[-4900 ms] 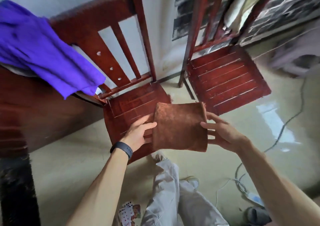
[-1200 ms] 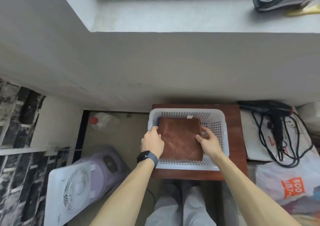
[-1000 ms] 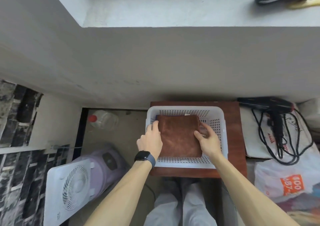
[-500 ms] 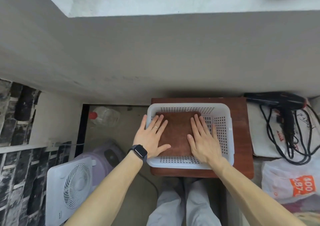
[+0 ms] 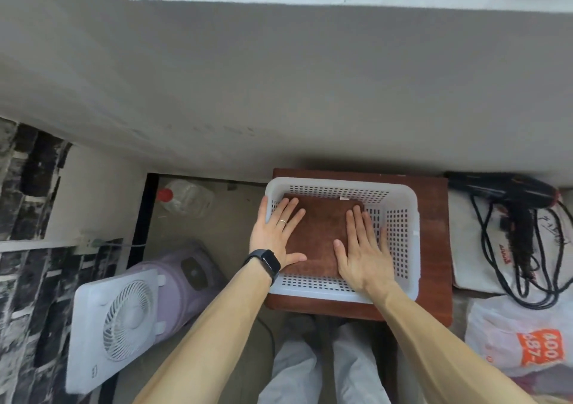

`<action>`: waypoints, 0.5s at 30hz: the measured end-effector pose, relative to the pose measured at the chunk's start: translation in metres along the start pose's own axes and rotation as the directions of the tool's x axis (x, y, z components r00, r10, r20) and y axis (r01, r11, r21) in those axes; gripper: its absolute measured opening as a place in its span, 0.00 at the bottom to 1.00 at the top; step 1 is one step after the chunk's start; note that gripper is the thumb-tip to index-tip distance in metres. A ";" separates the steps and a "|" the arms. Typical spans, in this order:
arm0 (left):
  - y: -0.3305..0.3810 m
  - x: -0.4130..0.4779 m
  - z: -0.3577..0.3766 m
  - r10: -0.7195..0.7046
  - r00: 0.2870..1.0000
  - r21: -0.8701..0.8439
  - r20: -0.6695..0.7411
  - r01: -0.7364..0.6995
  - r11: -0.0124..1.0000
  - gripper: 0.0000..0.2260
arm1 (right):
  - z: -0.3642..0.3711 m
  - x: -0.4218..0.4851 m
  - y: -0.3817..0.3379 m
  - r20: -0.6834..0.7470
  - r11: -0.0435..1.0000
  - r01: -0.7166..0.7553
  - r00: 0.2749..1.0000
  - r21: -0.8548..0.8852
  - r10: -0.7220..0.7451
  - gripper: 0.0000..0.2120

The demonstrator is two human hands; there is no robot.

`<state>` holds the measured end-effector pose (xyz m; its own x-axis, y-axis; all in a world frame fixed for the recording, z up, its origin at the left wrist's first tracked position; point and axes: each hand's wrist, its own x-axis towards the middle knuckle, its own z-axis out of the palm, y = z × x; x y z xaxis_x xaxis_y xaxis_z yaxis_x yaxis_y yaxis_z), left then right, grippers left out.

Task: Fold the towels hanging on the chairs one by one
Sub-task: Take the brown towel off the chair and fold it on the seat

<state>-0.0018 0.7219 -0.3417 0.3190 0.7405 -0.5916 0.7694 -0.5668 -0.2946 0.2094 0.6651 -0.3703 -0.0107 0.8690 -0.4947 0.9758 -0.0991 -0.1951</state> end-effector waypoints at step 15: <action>0.030 -0.146 -0.046 -0.503 0.853 -0.718 0.141 0.438 0.542 0.23 | -0.111 -0.070 -0.015 0.122 0.883 0.454 0.890 -0.122 -0.440 0.24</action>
<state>0.0003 0.6130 -0.2297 -0.1925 0.8658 -0.4619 0.9536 0.2760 0.1201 0.2200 0.6597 -0.2394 -0.4658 0.7575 -0.4573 0.8832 0.3662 -0.2930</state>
